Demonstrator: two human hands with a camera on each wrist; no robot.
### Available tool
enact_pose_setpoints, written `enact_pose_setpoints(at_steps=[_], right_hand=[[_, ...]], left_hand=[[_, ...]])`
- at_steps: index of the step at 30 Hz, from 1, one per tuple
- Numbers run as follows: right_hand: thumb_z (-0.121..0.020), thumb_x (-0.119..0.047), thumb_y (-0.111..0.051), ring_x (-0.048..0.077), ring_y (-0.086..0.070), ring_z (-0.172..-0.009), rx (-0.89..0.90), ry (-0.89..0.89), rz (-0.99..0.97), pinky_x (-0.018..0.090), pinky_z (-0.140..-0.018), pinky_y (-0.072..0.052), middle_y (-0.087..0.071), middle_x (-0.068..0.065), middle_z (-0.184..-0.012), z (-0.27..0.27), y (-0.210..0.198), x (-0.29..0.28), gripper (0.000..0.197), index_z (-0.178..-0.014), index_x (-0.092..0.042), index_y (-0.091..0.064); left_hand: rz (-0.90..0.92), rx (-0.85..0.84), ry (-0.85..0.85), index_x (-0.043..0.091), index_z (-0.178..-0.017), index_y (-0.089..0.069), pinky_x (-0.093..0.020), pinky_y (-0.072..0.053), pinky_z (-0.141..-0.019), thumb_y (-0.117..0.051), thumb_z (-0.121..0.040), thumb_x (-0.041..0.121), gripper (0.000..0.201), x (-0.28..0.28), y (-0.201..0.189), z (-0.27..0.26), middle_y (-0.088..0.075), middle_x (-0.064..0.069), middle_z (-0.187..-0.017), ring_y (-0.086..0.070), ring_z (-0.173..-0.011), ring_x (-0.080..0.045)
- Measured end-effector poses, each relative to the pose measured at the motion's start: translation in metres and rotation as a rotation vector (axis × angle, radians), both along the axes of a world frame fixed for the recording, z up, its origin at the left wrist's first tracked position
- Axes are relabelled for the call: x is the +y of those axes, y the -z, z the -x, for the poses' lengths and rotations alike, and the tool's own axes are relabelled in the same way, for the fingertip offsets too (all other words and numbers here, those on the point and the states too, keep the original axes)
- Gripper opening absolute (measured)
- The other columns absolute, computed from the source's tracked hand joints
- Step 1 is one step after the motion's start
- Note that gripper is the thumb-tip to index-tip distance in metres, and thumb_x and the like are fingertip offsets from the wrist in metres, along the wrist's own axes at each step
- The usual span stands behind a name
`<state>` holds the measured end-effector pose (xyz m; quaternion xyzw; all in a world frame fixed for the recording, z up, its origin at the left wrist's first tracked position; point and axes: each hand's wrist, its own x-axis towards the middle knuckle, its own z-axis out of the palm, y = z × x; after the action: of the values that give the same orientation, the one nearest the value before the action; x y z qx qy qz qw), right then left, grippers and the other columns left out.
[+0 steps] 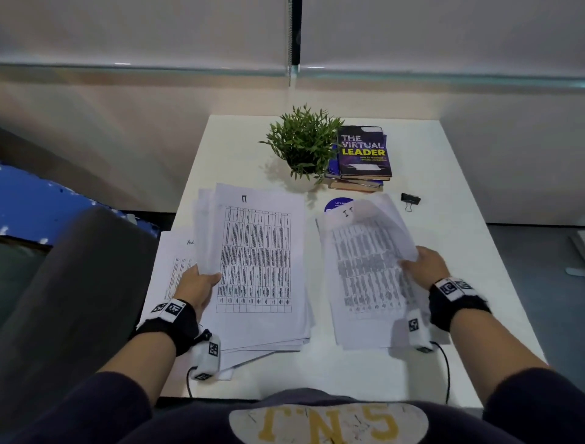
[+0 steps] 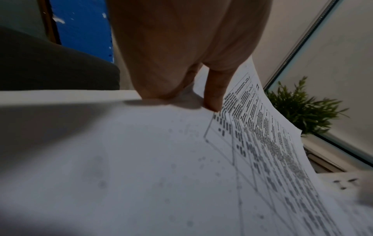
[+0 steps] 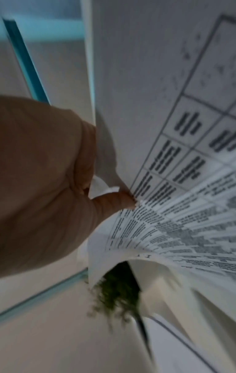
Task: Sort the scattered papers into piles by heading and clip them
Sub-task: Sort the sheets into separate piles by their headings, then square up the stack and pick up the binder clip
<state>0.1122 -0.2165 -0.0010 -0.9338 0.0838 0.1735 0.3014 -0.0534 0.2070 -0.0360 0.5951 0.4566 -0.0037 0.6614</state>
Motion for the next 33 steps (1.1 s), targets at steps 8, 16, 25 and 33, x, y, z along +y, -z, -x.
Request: enact_pose_setpoints(at_steps=[8, 16, 25, 33], right_hand=[[-0.081, -0.028, -0.077, 0.027, -0.063, -0.091, -0.013, 0.24, -0.584, 0.041, -0.085, -0.048, -0.071, 0.012, -0.099, -0.004, -0.054, -0.054, 0.02, -0.091, -0.013, -0.068], [-0.077, -0.039, -0.074, 0.027, -0.063, -0.107, 0.192, 0.154, -0.664, 0.049, -0.107, -0.041, -0.071, 0.009, -0.11, 0.017, -0.011, 0.006, 0.042, -0.106, -0.009, -0.068], [-0.077, -0.002, -0.075, 0.026, -0.065, -0.109, 0.017, 0.187, -0.652, 0.047, -0.1, -0.049, -0.068, 0.008, -0.118, 0.018, -0.013, 0.015, 0.051, -0.122, -0.014, -0.054], [-0.083, -0.002, -0.072, 0.012, -0.07, -0.092, -0.243, 0.12, -0.765, 0.03, -0.082, -0.054, -0.073, -0.003, -0.1, 0.021, -0.069, 0.016, 0.03, -0.11, -0.013, -0.066]], left_hand=[[0.028, -0.022, 0.133, 0.004, -0.135, -0.049, -0.041, -0.038, -0.111, -0.059, -0.091, -0.003, 0.046, -0.061, -0.015, -0.036, -0.064, -0.008, -0.113, -0.055, -0.116, -0.028], [0.114, -0.111, 0.379, 0.004, -0.126, -0.062, -0.035, -0.055, -0.088, -0.052, -0.091, -0.002, 0.037, -0.142, -0.045, -0.066, -0.074, -0.006, -0.105, -0.068, -0.1, -0.023], [-0.167, -0.243, 0.299, 0.014, -0.13, -0.056, -0.031, -0.043, -0.096, -0.056, -0.098, 0.028, 0.035, -0.181, -0.075, -0.077, -0.064, 0.003, -0.119, -0.059, -0.116, -0.02], [-0.289, -0.437, 0.291, 0.017, -0.112, -0.063, -0.028, -0.055, -0.085, -0.064, -0.093, 0.017, 0.02, -0.177, -0.116, -0.081, -0.07, 0.0, -0.094, -0.067, -0.09, -0.009]])
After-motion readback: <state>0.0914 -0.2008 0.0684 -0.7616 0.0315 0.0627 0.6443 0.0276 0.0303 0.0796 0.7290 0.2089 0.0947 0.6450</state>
